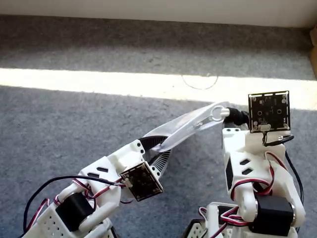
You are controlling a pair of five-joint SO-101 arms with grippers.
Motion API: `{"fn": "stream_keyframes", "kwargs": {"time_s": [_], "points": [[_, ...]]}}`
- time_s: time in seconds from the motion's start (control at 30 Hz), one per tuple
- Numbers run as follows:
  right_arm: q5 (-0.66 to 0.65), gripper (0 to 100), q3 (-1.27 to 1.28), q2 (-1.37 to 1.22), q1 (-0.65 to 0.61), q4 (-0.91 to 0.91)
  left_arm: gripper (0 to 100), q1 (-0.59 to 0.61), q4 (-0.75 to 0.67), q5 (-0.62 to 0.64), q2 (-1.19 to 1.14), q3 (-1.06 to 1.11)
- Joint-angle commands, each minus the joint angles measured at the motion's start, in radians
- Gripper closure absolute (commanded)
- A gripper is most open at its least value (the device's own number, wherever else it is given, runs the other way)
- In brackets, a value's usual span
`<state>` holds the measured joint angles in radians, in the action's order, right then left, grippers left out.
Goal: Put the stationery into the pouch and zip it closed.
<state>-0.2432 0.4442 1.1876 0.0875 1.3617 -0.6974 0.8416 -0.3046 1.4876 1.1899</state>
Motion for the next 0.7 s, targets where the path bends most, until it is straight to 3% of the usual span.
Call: {"fn": "stream_keyframes", "kwargs": {"time_s": [0.0, 0.3, 0.67], "points": [[-0.006, 99.3, -0.044, 0.008, 0.041, -0.054, 99, 0.031, 0.029, -0.002, -0.001, -0.018], [-0.006, 99.3, -0.044, 0.008, 0.134, -0.074, 99, 0.031, 0.029, -0.002, -0.001, -0.018], [-0.006, 99.3, -0.042, 0.007, 0.137, -0.077, 99, 0.068, 0.029, -0.002, -0.001, -0.019]]}}
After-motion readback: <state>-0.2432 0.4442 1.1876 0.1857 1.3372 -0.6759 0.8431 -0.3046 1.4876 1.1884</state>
